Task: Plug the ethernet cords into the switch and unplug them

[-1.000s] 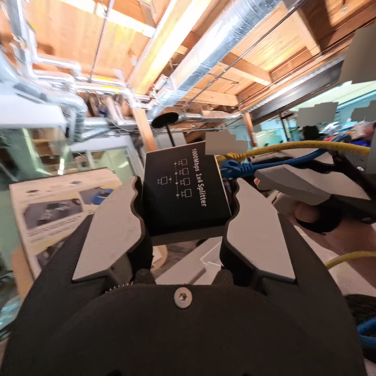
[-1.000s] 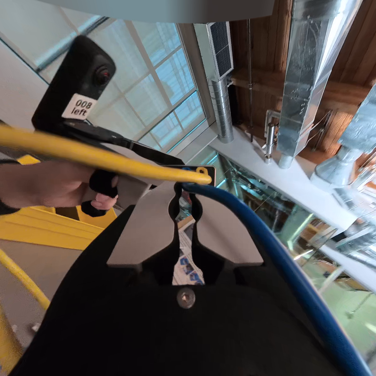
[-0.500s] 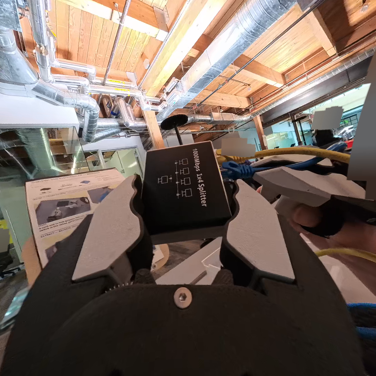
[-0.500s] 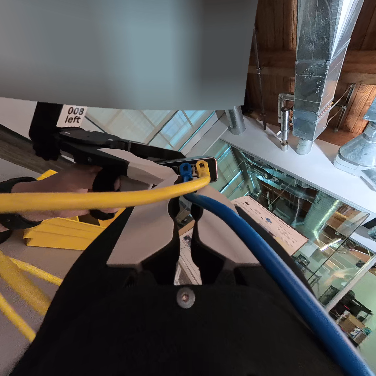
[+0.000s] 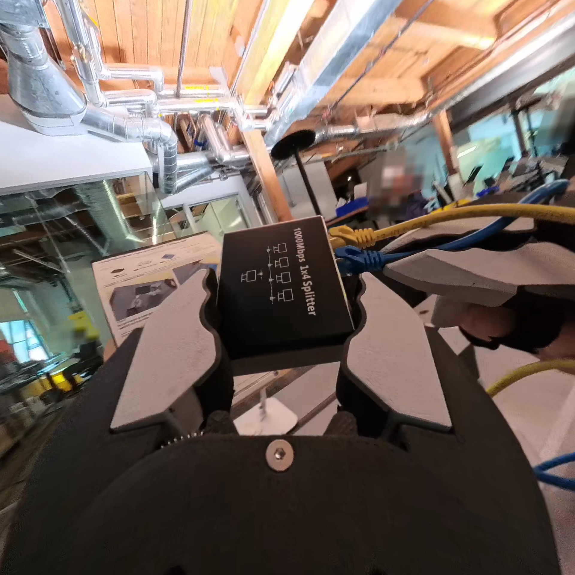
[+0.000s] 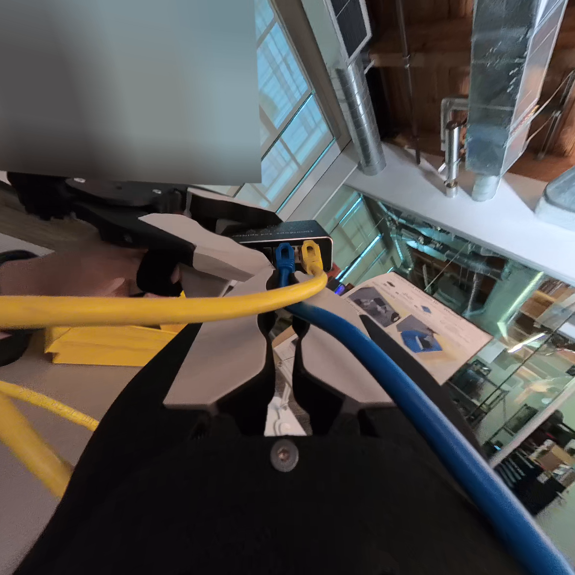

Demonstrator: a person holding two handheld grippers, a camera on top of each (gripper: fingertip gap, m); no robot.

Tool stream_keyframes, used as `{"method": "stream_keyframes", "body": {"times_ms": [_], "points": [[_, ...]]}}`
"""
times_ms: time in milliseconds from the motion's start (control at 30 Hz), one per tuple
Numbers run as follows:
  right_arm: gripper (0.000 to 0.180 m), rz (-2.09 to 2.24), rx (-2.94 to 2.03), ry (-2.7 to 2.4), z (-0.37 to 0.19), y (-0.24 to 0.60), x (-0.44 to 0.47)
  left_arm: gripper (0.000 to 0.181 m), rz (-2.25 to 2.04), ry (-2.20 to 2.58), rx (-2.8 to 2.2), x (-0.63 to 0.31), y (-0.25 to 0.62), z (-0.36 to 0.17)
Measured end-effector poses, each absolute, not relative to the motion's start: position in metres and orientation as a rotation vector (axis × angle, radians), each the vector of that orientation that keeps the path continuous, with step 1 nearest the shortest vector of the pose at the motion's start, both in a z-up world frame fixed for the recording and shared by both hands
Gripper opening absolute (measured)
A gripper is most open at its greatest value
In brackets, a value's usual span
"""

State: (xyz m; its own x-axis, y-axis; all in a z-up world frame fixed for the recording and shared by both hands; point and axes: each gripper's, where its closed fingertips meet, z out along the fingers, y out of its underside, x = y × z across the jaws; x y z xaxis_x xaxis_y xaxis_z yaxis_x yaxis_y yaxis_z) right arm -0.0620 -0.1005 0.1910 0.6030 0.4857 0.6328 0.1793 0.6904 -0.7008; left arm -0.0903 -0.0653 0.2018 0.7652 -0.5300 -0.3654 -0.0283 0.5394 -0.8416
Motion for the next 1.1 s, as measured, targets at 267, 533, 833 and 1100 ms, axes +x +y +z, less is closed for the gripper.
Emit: {"method": "stream_keyframes", "body": {"times_ms": [267, 533, 833, 1100], "points": [[0.006, 0.231, -0.864, -1.188, 0.144, -0.071, -0.071, 0.084, -0.336, 0.798, -1.140, -0.123, -0.033, 0.175], [0.016, 0.205, -1.154, -1.556, 0.051, -0.038, -0.073, 0.084, -0.431, 0.871, -1.412, -0.166, -0.044, 0.110], [0.007, 0.396, -1.499, -2.016, -0.038, -0.076, -0.054, 0.084, -0.403, 0.864, -1.541, -0.207, -0.070, 0.035], [0.004, 0.453, -1.739, -2.003, -0.054, -0.070, -0.018, 0.084, -0.415, 0.850, -1.700, -0.217, -0.075, -0.028]]}}
